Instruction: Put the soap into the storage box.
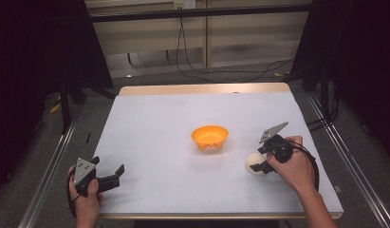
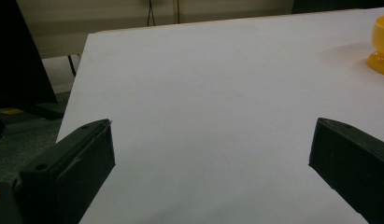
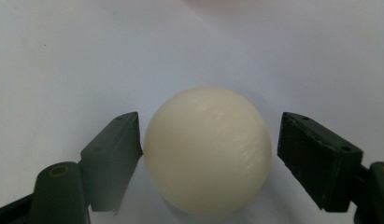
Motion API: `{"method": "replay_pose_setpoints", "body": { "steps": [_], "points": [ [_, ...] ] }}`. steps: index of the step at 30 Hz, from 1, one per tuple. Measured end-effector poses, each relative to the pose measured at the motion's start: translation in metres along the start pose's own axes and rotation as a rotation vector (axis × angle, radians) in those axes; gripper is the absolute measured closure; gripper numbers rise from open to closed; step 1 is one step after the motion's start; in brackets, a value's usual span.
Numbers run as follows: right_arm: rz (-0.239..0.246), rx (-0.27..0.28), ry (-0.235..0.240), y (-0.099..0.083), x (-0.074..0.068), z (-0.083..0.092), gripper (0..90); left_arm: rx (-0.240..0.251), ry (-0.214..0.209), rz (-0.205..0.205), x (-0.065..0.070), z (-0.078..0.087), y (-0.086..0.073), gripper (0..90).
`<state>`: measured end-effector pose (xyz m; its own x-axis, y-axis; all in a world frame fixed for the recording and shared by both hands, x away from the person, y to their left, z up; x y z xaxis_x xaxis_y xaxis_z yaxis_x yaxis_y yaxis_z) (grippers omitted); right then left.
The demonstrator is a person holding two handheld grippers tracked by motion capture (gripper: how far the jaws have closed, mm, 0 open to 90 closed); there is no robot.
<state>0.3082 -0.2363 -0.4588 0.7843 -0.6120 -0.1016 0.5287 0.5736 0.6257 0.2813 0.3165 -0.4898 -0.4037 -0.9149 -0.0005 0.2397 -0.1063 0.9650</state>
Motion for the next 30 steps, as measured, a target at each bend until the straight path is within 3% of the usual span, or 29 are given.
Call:
{"method": "replay_pose_setpoints", "body": {
  "steps": [30],
  "points": [
    [0.002,0.030,0.027,-0.0044,0.0027,-0.0057,23.4,0.000,-0.001,0.000,0.0001,-0.0001,0.0000,0.0]
  ]
}}
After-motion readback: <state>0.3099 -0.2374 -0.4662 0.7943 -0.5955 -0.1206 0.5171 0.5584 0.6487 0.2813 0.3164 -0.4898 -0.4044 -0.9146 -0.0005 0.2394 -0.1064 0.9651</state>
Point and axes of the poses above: each handheld gripper's, and its own axes: z roughly backward along the jaws, y roughly out of its top, x roughly to its right, the point moved 2 cm from there along -z, roughly forward along the jaws, and after that the axes turned 7 degrees about x, right-handed, at the moved point
